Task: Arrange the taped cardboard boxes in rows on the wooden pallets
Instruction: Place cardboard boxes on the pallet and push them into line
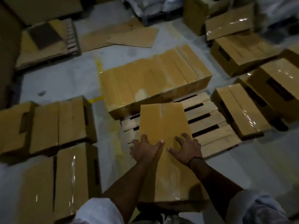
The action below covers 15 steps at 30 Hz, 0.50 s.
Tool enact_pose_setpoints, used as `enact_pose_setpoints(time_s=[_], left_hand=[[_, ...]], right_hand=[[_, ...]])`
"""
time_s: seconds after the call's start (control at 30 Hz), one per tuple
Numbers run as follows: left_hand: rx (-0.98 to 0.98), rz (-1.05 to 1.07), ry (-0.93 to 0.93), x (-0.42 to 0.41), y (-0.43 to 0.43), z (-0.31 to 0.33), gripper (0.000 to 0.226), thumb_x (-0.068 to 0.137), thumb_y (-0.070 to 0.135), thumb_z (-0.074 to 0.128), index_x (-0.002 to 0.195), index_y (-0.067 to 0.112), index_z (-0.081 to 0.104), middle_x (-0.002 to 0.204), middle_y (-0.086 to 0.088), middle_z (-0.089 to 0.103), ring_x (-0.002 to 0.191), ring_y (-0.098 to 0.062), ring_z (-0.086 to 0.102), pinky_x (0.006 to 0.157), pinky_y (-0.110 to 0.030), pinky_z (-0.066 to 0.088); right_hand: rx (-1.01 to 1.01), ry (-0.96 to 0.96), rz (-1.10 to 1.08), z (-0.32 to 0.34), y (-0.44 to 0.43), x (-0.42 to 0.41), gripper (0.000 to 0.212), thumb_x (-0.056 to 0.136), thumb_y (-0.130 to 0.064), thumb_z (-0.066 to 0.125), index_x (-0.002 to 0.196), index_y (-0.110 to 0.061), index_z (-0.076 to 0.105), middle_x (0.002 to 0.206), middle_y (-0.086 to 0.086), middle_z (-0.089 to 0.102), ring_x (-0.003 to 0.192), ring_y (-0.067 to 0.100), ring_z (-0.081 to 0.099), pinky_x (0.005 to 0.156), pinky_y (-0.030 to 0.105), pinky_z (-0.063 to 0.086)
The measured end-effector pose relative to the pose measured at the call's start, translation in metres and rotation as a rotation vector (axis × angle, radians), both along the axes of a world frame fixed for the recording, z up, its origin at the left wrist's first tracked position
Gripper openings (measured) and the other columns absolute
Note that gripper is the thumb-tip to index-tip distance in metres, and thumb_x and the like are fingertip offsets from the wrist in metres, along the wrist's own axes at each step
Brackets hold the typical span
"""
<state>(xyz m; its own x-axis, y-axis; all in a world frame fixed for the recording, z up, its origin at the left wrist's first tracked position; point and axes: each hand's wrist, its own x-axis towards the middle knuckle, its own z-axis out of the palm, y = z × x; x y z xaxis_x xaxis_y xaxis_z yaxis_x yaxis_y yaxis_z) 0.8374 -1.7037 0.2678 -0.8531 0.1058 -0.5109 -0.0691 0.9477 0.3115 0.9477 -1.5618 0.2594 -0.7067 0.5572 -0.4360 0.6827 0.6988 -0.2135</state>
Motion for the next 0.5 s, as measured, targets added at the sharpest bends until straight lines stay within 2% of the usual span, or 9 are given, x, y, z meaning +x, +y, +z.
enact_pose_setpoints(time_s=[0.27, 0.5], left_hand=[[0.021, 0.234, -0.008, -0.005, -0.112, 0.011, 0.105, 0.064, 0.092, 0.057, 0.149, 0.032, 0.041, 0.150, -0.016, 0.037, 0.133, -0.045, 0.040, 0.110, -0.054, 0.035], [0.060, 0.245, -0.024, -0.008, -0.176, 0.012, 0.108, 0.064, 0.091, 0.058, 0.152, 0.032, 0.038, 0.152, -0.017, 0.032, 0.136, -0.046, 0.036, 0.112, -0.056, 0.032]], right_hand=[[-0.012, 0.024, 0.283, 0.013, -0.080, -0.051, 0.082, 0.076, -0.085, 0.047, 0.143, -0.039, 0.050, 0.159, -0.003, 0.029, 0.129, 0.037, 0.039, 0.108, 0.048, 0.036], [-0.063, 0.010, 0.360, 0.019, -0.131, -0.061, 0.088, 0.069, -0.088, 0.052, 0.143, -0.040, 0.050, 0.160, -0.006, 0.026, 0.132, 0.036, 0.036, 0.109, 0.049, 0.037]])
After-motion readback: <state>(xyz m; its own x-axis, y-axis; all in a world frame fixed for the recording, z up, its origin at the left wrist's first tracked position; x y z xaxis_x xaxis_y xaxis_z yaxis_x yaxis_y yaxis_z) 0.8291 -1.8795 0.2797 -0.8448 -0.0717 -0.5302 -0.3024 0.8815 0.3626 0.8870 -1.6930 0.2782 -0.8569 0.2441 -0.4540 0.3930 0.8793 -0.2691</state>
